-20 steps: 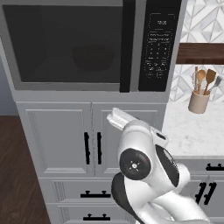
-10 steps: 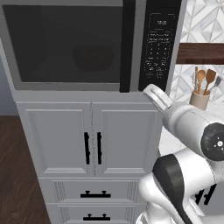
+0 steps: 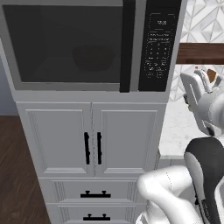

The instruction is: Open the microwave, place the bowl with waffle inside the microwave, then close the microwave door and turn it on.

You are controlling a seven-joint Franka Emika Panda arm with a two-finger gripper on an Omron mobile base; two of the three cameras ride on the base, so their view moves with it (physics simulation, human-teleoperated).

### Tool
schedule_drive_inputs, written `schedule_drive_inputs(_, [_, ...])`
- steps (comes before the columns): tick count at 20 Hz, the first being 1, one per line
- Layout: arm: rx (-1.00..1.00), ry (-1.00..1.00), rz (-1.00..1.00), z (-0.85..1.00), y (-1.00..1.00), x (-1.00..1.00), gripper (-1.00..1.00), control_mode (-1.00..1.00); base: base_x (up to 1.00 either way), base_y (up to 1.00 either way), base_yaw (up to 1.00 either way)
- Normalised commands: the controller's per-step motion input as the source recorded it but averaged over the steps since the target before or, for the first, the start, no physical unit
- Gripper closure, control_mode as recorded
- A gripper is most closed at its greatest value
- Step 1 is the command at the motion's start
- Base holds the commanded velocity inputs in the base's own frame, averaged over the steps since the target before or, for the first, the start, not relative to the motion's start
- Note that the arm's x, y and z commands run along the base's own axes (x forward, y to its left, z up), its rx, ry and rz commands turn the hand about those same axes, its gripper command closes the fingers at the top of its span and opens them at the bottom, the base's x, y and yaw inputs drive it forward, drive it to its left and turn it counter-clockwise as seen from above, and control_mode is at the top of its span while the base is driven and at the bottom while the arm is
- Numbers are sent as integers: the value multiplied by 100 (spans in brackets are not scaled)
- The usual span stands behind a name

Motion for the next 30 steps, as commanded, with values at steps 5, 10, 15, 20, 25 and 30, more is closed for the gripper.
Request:
schedule_drive_inputs(5, [24,0,11,0,-58,0,100,-100,0,0,0])
schedule_drive_inputs(10, [25,0,4,0,-24,0,100,-100,0,0,0])
schedule_drive_inputs(15, [24,-2,0,5,0,6,100,-100,0,0,0])
schedule_drive_inputs(20, [24,-1,0,16,0,22,100,-100,0,0,0])
schedule_drive_inputs(25, [10,0,0,4,0,38,100,-100,0,0,0])
schedule_drive_inputs(30, [0,0,0,-2,0,57,100,-100,0,0,0])
